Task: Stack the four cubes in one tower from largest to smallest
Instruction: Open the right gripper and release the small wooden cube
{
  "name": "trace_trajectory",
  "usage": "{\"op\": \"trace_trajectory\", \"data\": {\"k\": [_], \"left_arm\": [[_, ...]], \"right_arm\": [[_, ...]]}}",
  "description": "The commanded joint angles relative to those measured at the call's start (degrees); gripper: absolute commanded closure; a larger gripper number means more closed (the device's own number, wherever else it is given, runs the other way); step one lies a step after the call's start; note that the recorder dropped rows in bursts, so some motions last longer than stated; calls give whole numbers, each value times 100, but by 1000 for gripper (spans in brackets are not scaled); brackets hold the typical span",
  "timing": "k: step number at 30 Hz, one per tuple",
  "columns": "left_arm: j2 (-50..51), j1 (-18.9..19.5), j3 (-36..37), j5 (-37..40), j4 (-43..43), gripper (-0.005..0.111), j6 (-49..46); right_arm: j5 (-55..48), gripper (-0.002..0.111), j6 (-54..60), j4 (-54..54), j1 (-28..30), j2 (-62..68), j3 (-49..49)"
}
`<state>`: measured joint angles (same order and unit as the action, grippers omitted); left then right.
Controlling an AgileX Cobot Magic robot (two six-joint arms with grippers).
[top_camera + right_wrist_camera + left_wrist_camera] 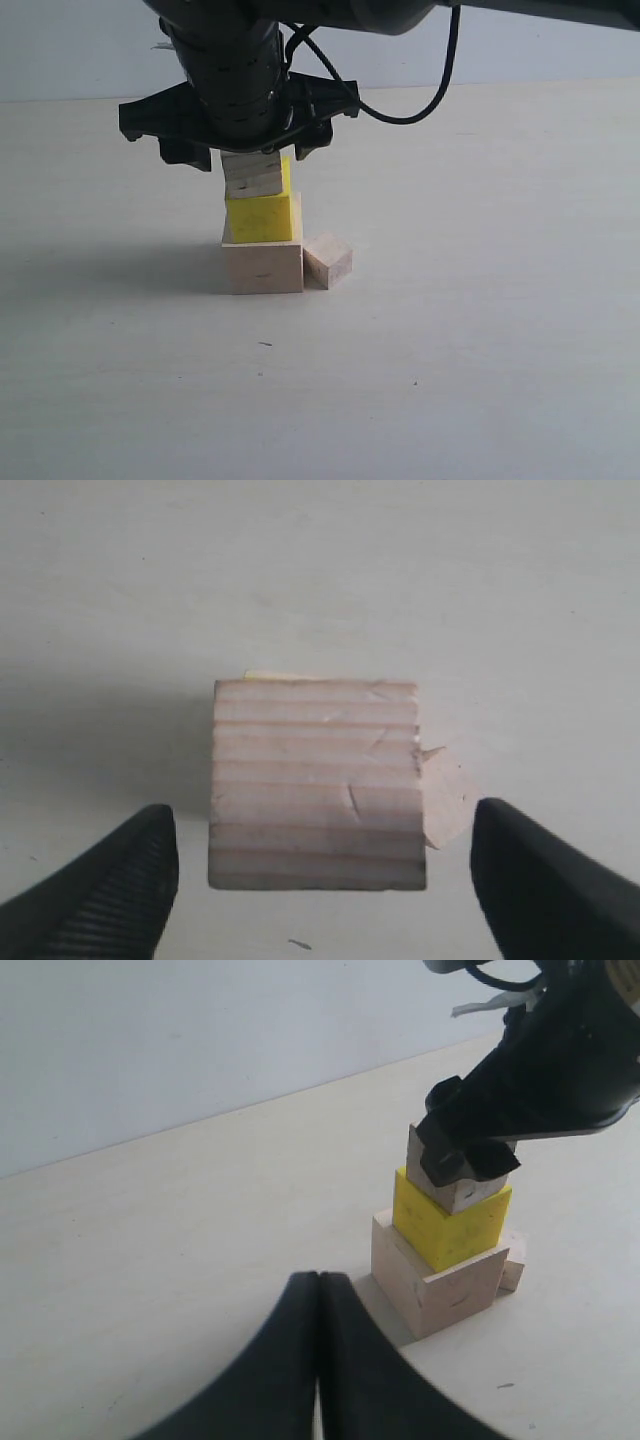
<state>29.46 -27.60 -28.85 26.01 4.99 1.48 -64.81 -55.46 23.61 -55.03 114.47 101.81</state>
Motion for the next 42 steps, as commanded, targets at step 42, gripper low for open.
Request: {"op": "trace_trajectory", "data": {"k": [42], "left_arm": [[-22,19,19,-49,-58,107,45]], "right_arm": [[20,32,144,-697,-21,10,13]]}}
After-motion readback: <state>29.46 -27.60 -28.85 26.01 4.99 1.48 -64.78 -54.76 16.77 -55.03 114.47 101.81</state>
